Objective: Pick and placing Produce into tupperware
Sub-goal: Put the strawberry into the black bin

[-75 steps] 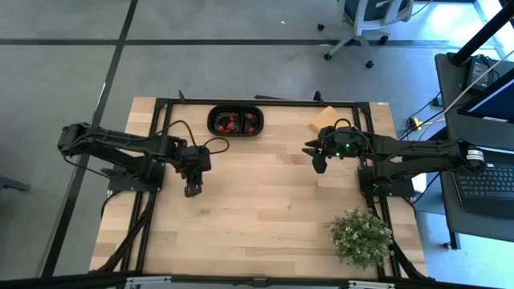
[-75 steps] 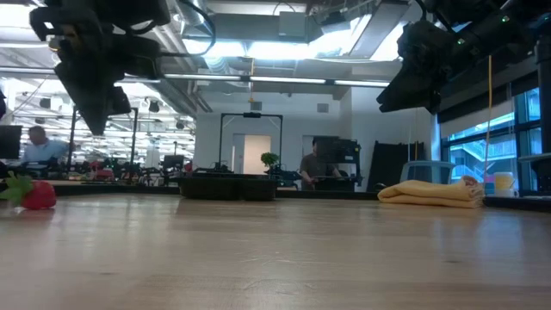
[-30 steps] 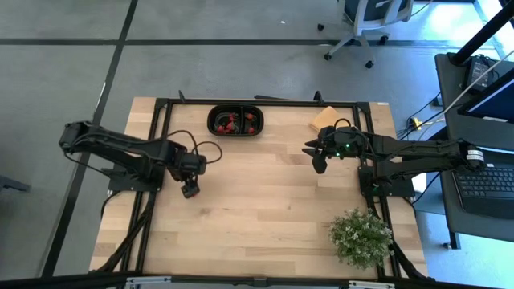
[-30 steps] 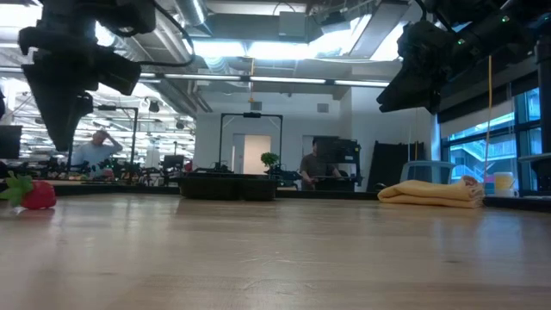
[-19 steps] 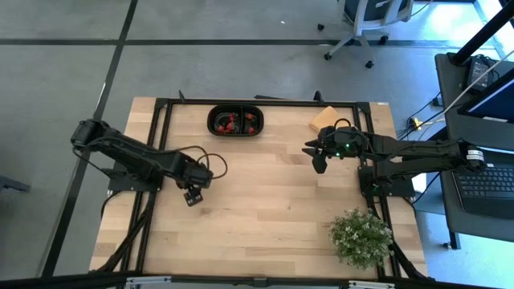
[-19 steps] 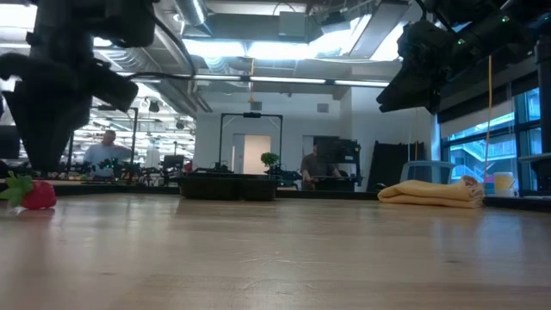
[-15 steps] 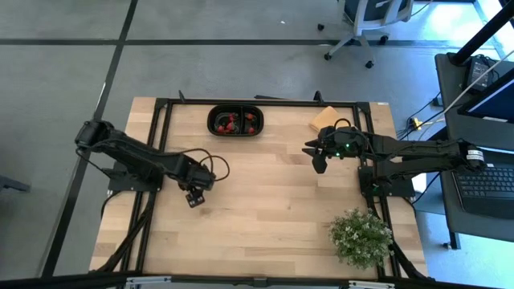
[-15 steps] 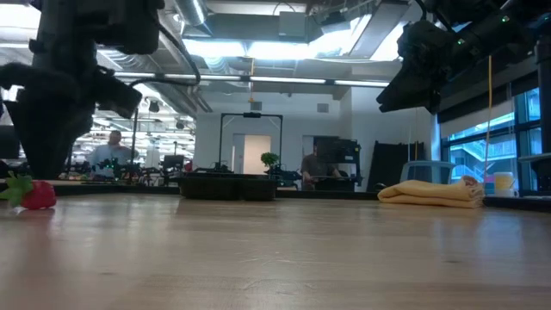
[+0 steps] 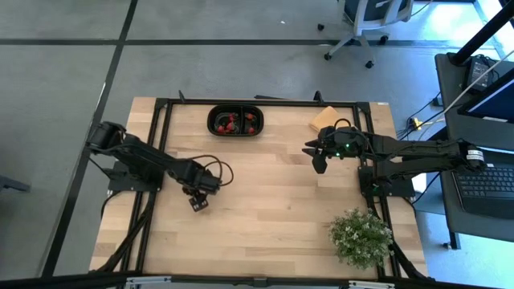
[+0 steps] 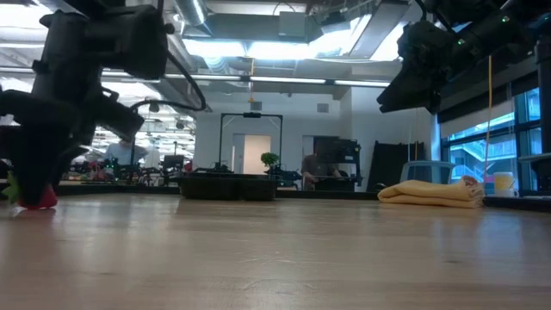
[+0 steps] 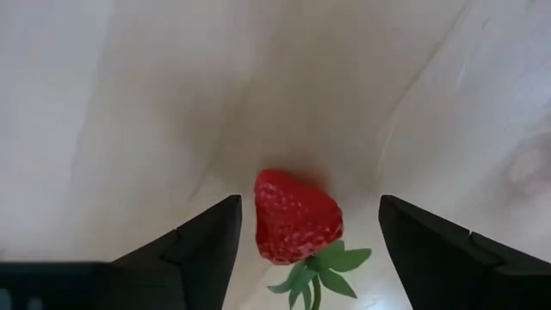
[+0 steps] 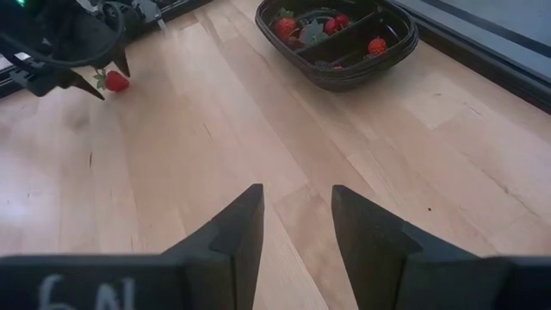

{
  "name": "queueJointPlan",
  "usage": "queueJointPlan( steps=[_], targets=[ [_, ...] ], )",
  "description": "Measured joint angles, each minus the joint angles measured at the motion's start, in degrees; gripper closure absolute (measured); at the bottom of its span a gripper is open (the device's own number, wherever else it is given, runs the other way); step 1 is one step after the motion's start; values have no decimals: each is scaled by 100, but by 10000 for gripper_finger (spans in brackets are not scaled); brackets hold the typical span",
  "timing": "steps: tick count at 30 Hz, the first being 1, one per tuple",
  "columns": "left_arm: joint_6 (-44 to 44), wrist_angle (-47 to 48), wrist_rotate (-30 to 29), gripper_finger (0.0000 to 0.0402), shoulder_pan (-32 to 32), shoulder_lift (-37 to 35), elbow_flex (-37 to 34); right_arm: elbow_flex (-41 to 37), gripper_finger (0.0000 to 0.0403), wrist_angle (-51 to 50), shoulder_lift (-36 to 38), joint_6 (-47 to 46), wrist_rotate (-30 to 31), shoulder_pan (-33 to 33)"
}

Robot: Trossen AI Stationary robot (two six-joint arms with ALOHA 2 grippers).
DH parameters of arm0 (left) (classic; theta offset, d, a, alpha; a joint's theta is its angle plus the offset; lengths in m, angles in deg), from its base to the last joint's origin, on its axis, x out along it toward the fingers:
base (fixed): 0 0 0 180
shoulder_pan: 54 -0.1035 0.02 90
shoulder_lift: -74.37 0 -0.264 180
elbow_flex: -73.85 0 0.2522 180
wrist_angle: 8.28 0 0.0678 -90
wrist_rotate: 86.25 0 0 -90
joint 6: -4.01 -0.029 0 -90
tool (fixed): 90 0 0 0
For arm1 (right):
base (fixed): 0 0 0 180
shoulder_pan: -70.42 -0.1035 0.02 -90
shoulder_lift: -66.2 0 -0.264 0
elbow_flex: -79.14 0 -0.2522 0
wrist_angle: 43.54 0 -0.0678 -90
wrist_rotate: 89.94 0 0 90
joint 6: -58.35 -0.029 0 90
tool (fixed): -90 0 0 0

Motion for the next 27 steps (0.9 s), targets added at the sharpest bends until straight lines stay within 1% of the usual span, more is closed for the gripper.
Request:
queueJointPlan(
  steps=[2, 7, 19, 24, 27],
  targets=[
    [0, 6, 78, 141, 1, 73, 0, 0, 262, -27, -1, 0, 0, 2],
    [-48, -13, 54, 168, -2, 133, -2, 0, 262, -45, 0, 2, 0, 1],
    [-132, 59, 87, 266, -2, 133, -2, 0, 262, -44, 0, 7, 0, 1],
    [-153, 155, 139, 269, -2, 133, -2, 0, 262, -42, 0, 7, 0, 2],
    [-182, 205, 199, 263, -20, 93, -7, 0, 262, -42, 0, 7, 0, 1]
  ],
)
